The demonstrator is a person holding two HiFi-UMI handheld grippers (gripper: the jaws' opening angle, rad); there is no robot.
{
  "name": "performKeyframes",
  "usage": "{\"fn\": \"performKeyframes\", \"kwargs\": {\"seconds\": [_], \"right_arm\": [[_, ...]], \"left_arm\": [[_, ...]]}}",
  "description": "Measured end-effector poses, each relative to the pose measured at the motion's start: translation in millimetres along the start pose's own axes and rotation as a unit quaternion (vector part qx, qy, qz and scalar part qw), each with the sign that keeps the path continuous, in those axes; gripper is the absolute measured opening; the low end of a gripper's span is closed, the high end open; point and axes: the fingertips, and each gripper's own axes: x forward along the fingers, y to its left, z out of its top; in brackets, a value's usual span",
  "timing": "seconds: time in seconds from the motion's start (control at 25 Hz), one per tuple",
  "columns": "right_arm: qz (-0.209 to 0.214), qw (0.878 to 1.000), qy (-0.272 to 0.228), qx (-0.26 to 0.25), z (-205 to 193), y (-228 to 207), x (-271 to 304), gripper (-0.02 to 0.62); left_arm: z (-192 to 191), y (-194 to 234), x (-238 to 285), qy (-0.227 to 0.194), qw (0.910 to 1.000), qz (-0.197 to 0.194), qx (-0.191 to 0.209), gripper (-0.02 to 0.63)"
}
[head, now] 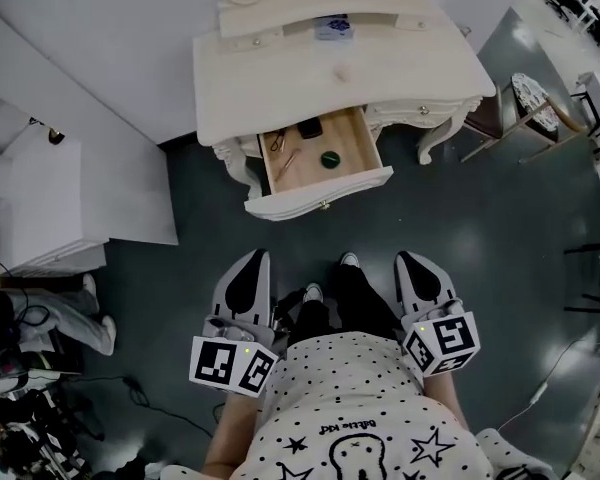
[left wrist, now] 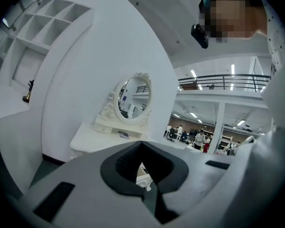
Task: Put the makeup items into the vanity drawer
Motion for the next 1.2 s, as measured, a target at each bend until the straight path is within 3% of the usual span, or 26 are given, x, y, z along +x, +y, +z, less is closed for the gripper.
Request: {"fn": "performKeyframes", "kwargs": {"seconds": [0.36, 0.6, 0.76, 1.2], "right_arm": [[0.061, 0.998, -0.009, -0.029, 36.2, -51.8, 41.2, 0.009], [0.065, 0.998, -0.008, -0.023, 37.0, -83.7, 46.9, 0.009], [0.055, 0.998, -0.009, -0.015, 37.6, -102.9, 48.4, 0.009], [0.01, 1.0, -0.02, 0.002, 50.1, -136.2, 61.8, 0.009]], "left_arm": [[17.2, -24.9, 55.0, -0.044, 0.9978, 0.048, -0.005, -0.004], [16.5, -32.3, 77.3, -0.048, 0.9967, 0.064, 0.01, -0.004], [14.8, -41.4, 98.2, -0.045, 0.9975, 0.053, 0.01, -0.003], [22.7, -62.7, 161.2, -0.033, 0.999, -0.024, 0.018, -0.004]]}}
